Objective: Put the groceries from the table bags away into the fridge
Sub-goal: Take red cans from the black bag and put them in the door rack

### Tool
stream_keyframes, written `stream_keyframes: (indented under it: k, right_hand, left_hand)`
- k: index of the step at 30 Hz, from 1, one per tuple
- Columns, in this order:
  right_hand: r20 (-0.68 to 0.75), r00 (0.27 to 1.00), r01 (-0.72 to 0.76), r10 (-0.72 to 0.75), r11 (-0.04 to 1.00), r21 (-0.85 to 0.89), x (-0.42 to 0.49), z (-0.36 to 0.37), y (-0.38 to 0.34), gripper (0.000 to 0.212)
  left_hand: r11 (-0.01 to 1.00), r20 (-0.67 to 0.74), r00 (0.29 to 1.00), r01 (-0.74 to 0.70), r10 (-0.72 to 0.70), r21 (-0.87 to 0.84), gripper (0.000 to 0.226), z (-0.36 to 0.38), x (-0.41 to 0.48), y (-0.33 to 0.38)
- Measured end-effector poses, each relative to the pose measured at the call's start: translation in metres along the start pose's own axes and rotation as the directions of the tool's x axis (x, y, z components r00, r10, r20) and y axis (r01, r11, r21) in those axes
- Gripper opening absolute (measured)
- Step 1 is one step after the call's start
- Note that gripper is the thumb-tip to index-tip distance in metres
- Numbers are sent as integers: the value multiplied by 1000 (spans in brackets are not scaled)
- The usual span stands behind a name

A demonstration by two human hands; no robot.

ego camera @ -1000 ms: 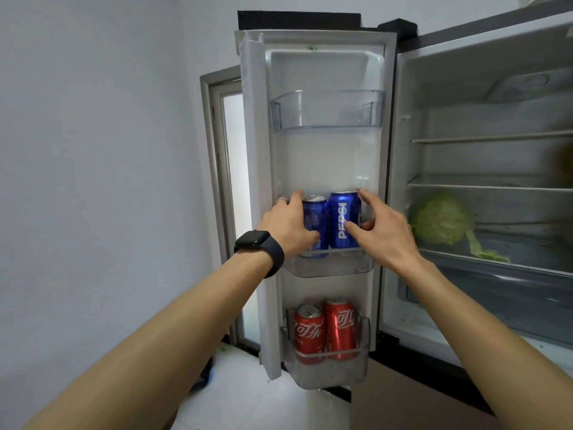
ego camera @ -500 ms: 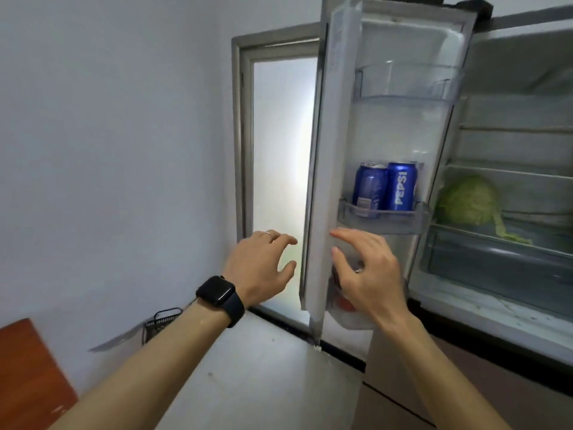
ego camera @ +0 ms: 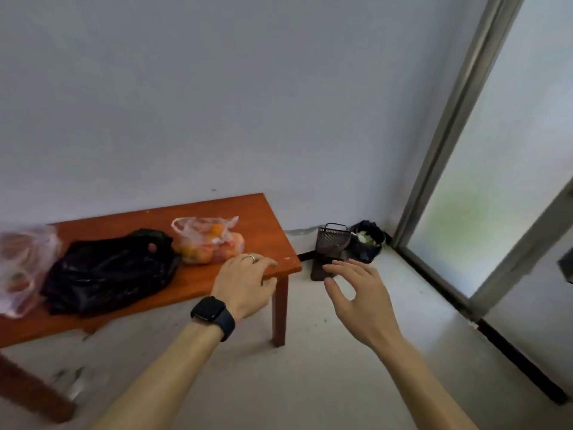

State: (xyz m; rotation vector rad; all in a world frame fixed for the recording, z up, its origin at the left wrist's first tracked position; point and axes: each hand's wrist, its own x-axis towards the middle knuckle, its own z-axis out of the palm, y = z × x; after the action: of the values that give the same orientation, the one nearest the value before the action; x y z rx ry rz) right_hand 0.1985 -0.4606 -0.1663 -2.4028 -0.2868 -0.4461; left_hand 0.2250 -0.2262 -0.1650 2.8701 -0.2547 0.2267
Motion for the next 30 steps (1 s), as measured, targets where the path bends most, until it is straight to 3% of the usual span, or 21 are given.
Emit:
stream_keyframes:
  k: [4, 11, 19, 30]
  right_hand:
    - [199, 977, 64, -71, 997, 37, 4, 85, -54, 28]
    - [495, 852, 137, -169, 985, 100, 18, 190, -123, 36]
    - [591, 766, 200, -253, 968, 155, 68, 290, -142, 37]
    - [704, 668, 126, -241, 969, 213, 156, 408, -154, 40]
  left_hand:
    - [983, 32, 983, 181, -182, 29, 39, -1, -51, -92]
    - [901, 67, 899, 433, -433, 13, 37, -2, -103, -202]
    - [839, 98, 835, 545, -541, -15, 37, 13, -82, -292]
    - [786, 203, 770, 618, -604, -7, 37, 44, 10, -407]
